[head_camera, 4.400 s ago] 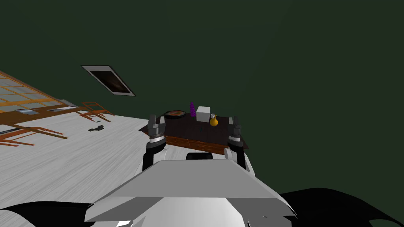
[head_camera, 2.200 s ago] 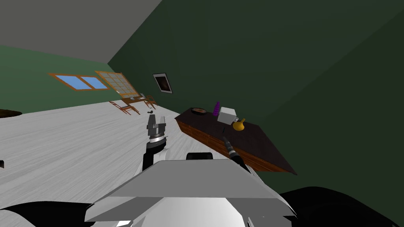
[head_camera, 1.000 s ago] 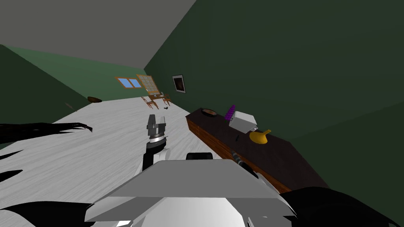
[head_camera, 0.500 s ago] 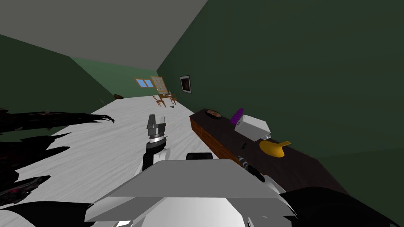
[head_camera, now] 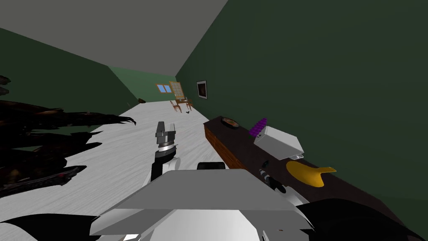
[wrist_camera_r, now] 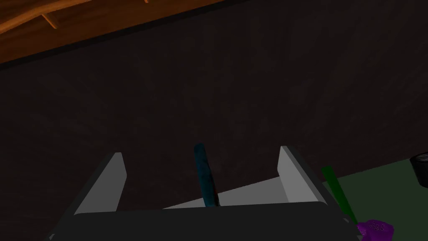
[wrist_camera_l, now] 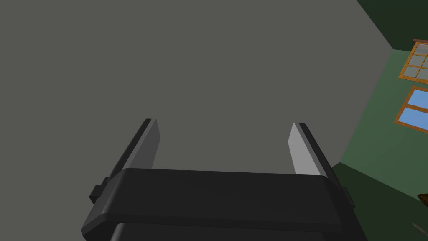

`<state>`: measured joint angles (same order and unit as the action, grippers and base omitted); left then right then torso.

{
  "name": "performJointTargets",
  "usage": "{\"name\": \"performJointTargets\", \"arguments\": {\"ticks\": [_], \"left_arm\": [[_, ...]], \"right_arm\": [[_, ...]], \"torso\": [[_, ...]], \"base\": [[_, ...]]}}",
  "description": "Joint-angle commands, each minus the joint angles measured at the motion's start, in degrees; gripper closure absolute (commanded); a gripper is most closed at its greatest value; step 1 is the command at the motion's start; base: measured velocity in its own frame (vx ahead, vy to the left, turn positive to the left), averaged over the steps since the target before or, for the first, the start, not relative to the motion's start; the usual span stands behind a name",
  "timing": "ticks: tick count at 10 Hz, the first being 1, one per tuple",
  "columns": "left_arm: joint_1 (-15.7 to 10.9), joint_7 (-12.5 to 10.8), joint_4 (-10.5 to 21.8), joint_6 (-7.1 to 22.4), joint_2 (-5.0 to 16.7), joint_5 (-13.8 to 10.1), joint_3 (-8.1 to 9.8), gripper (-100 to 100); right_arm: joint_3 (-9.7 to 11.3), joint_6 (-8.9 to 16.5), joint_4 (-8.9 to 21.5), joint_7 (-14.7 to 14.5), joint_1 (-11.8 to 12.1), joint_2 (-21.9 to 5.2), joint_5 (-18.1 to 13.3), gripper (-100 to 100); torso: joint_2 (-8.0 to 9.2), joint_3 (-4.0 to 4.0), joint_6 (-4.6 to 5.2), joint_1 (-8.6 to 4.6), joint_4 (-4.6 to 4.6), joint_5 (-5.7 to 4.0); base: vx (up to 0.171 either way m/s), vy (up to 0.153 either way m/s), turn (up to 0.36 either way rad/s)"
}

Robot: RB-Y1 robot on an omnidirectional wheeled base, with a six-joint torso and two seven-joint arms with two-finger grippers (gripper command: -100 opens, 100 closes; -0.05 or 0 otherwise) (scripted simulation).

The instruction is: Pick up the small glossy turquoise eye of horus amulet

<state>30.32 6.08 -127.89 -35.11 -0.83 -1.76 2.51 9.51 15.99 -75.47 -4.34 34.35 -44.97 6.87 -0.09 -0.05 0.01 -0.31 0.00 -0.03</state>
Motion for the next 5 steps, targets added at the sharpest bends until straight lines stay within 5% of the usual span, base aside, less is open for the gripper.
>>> {"name": "performJointTargets", "arguments": {"ticks": [1, 5], "left_arm": [[0.0, 0.0, 0.0, 0.0, 0.0, 0.0, 0.0, 0], [0.0, 0.0, 0.0, 0.0, 0.0, 0.0, 0.0, 0]], "right_arm": [[0.4, 1.7, 2.3, 0.2, -1.1, -1.8, -0.2, -100], [0.7, 4.6, 5.4, 0.6, -1.9, -5.5, -0.5, -100]], "torso": [[0.0, 0.0, 0.0, 0.0, 0.0, 0.0], [0.05, 0.02, 0.04, 0.13, 0.01, 0.02]], "base": [[0.067, -0.071, 0.213], [0.047, -0.046, 0.169]]}}
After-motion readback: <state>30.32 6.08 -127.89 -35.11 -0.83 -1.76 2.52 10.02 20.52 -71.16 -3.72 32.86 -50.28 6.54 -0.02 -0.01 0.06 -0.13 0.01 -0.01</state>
